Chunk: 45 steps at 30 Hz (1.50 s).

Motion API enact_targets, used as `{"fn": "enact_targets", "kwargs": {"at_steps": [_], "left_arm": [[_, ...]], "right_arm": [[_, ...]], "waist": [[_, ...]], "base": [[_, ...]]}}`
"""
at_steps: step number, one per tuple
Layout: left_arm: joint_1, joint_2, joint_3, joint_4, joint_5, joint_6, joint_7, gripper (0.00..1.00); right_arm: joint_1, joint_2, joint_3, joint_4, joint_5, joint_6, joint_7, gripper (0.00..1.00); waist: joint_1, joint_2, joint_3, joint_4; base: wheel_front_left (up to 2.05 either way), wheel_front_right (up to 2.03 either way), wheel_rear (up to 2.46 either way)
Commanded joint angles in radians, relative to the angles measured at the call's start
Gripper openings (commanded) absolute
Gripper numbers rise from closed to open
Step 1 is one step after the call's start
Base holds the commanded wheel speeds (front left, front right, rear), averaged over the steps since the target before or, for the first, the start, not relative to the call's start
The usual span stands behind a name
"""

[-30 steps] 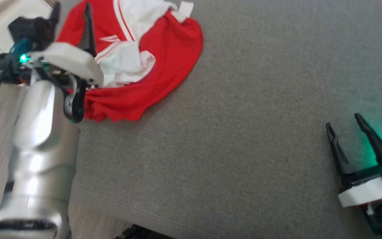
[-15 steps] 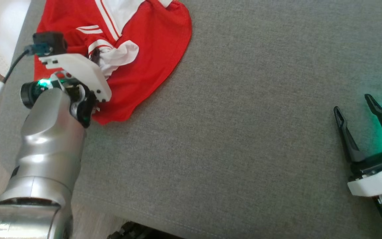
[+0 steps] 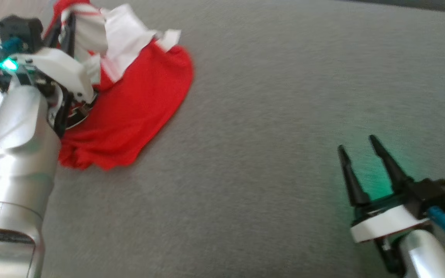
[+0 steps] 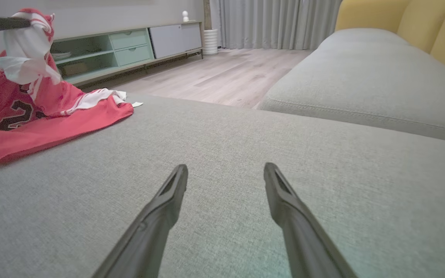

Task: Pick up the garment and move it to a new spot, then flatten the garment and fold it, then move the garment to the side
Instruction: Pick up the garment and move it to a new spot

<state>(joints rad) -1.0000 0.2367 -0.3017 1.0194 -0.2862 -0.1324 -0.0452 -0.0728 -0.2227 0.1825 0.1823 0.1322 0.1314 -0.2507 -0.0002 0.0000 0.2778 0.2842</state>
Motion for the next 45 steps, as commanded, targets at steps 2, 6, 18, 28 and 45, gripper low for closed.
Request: {"fn": "enact_targets", "kwargs": {"at_steps": [2, 6, 18, 28, 45], "left_arm": [[-0.062, 0.067, -0.019, -0.090, -0.016, 0.002, -0.004, 0.00], [-0.069, 0.100, -0.076, -0.199, -0.035, 0.002, 0.019, 0.00], [-0.100, 0.086, -0.159, -0.422, -0.040, 0.007, 0.096, 0.00], [0.023, 0.005, -0.240, -0.424, -0.090, 0.004, 0.098, 0.00], [0.598, -0.144, -0.314, -0.346, -0.145, 0.090, -0.213, 1.00]], "right_arm": [[-0.004, 0.034, 0.033, -0.017, 0.006, -0.001, -0.011, 1.00], [0.016, 0.082, 0.041, -0.012, 0.010, -0.001, -0.011, 1.00], [0.069, 0.132, 0.031, -0.010, 0.017, -0.001, -0.011, 1.00], [0.062, 0.155, 0.034, -0.007, 0.031, -0.001, -0.011, 1.00], [0.107, 0.169, -0.024, 0.045, 0.044, -0.001, -0.011, 1.00]], "waist": [[0.0002, 0.0000, -0.120, -0.135], [0.0002, 0.0000, -0.184, -0.229], [0.0002, 0.0000, -0.272, -0.418], [0.0002, 0.0000, -0.226, -0.478], [0.0002, 0.0000, -0.255, -0.363]], "base": [[0.00, 0.00, 0.00], [0.00, 0.00, 0.00], [0.00, 0.00, 0.00], [0.00, 0.00, 0.00], [0.00, 0.00, 0.00]]}}
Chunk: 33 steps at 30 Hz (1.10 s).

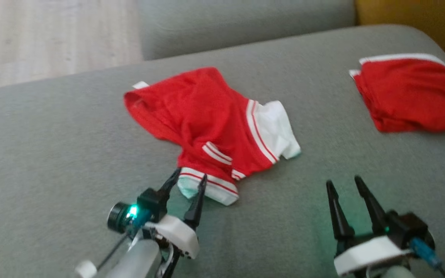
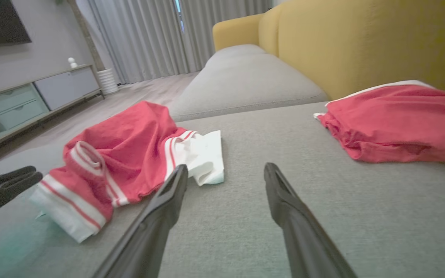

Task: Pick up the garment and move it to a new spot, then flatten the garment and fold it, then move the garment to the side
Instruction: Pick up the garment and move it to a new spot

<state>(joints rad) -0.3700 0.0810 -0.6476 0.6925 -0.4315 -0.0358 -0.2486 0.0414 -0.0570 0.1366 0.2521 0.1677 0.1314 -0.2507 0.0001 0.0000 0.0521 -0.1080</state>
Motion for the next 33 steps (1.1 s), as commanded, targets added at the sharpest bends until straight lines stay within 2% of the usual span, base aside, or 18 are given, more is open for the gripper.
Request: {"fn": "enact_targets", "kwargs": {"at_steps": [1, 6, 11, 19, 28, 33], "left_arm": [[0.011, 0.008, 0.057, -0.088, 0.031, 0.043, -0.012, 1.00], [0.174, 0.016, 0.167, -0.304, 0.103, 0.134, -0.013, 1.00], [0.326, 0.021, 0.279, -0.493, 0.171, 0.184, -0.013, 1.00], [0.470, 0.022, 0.343, -0.608, 0.235, 0.166, -0.013, 1.00], [0.536, 0.008, 0.380, -0.598, 0.290, 0.124, -0.013, 1.00], [0.538, -0.006, 0.402, -0.592, 0.297, 0.117, -0.013, 1.00]], "right_arm": [[0.010, 0.003, 0.012, -0.025, 0.008, -0.001, -0.011, 1.00], [0.041, 0.004, -0.023, -0.037, -0.004, -0.001, -0.011, 1.00], [0.064, 0.005, -0.069, -0.068, -0.019, -0.001, -0.011, 1.00], [0.124, 0.006, -0.123, -0.118, -0.031, -0.001, -0.011, 1.00], [0.181, 0.007, -0.128, -0.133, -0.004, -0.001, -0.011, 1.00], [0.180, 0.007, -0.122, -0.131, -0.004, -0.001, -0.011, 1.00]], "waist": [[-0.0001, 0.0000, -0.051, 0.062], [-0.0001, 0.0000, -0.102, 0.135], [-0.0001, 0.0000, -0.142, 0.189], [-0.0001, 0.0000, -0.183, 0.230], [-0.0001, 0.0000, -0.195, 0.221], [-0.0001, 0.0000, -0.193, 0.215]], "base": [[0.00, 0.00, 0.00], [0.00, 0.00, 0.00], [0.00, 0.00, 0.00], [0.00, 0.00, 0.00], [0.00, 0.00, 0.00], [0.00, 0.00, 0.00]]}}
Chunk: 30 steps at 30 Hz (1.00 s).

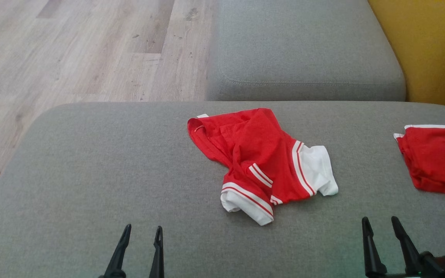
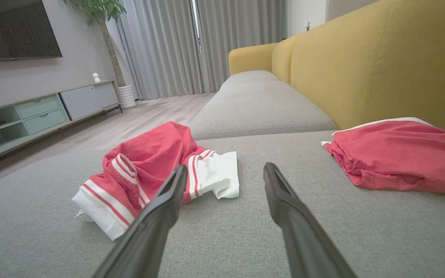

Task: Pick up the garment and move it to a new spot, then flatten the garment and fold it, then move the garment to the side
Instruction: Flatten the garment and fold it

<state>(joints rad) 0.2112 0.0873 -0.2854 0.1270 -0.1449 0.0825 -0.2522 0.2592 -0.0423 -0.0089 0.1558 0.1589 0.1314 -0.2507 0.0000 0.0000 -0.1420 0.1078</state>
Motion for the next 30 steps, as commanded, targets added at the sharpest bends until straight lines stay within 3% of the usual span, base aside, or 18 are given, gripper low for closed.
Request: {"fn": "enact_targets", "kwargs": {"at_steps": [1, 21, 30], "left_arm": [[-0.044, -0.015, 0.042, -0.024, 0.012, -0.002, -0.009, 1.00], [-0.047, -0.034, 0.051, 0.001, 0.040, -0.025, -0.009, 1.00], [-0.150, -0.036, -0.028, 0.040, 0.061, -0.058, -0.010, 1.00]], "right_arm": [[-0.038, -0.008, 0.023, -0.035, 0.003, -0.001, -0.011, 1.00], [-0.055, -0.008, 0.024, -0.028, 0.005, -0.001, -0.011, 1.00], [-0.080, -0.008, 0.045, -0.040, -0.008, -0.001, -0.011, 1.00]], "waist": [[0.0000, 0.0000, 0.001, -0.002], [0.0000, 0.0000, 0.015, -0.037], [0.0000, 0.0000, 0.084, -0.094]], "base": [[0.00, 0.00, 0.00], [0.00, 0.00, 0.00], [0.00, 0.00, 0.00]]}}
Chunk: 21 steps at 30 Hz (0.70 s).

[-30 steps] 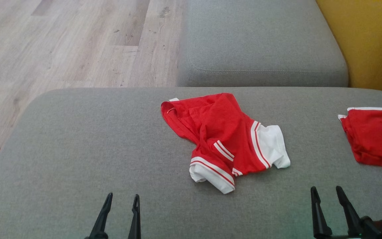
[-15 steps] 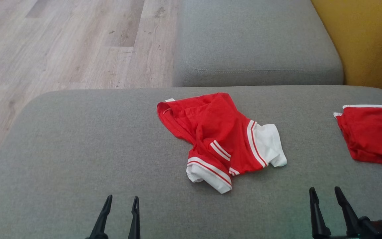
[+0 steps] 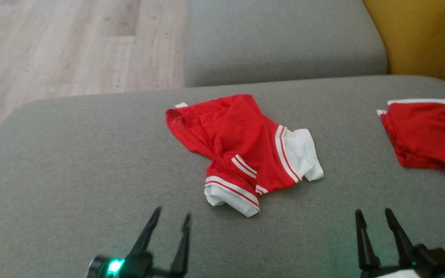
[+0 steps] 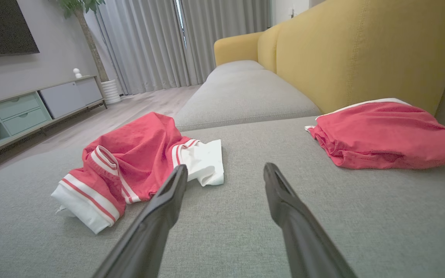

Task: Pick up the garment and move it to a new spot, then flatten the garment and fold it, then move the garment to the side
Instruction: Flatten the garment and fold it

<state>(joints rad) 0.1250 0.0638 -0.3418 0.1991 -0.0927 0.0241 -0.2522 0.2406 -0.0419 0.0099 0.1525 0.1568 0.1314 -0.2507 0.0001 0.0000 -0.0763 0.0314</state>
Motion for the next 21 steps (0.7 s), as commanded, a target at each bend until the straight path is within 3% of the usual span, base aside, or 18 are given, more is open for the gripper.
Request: {"fn": "enact_targets", "kwargs": {"at_steps": [1, 12, 21], "left_arm": [[-0.087, -0.013, 0.007, -0.018, 0.013, -0.008, -0.010, 1.00], [-0.452, -0.013, -0.288, 0.248, 0.007, -0.076, 0.014, 1.00], [-0.707, -0.013, -0.477, 0.437, -0.088, -0.068, 0.105, 1.00]], "right_arm": [[-0.067, -0.008, 0.032, -0.038, -0.009, -0.001, -0.011, 1.00], [-0.133, -0.008, 0.077, -0.059, -0.031, -0.001, -0.011, 1.00], [-0.206, -0.008, 0.108, -0.060, -0.029, -0.001, -0.011, 1.00]], "waist": [[-0.0001, 0.0000, 0.029, -0.028], [-0.0001, 0.0000, 0.156, -0.147], [-0.0001, 0.0000, 0.262, -0.229]], "base": [[0.00, 0.00, 0.00], [0.00, 0.00, 0.00], [0.00, 0.00, 0.00]]}}
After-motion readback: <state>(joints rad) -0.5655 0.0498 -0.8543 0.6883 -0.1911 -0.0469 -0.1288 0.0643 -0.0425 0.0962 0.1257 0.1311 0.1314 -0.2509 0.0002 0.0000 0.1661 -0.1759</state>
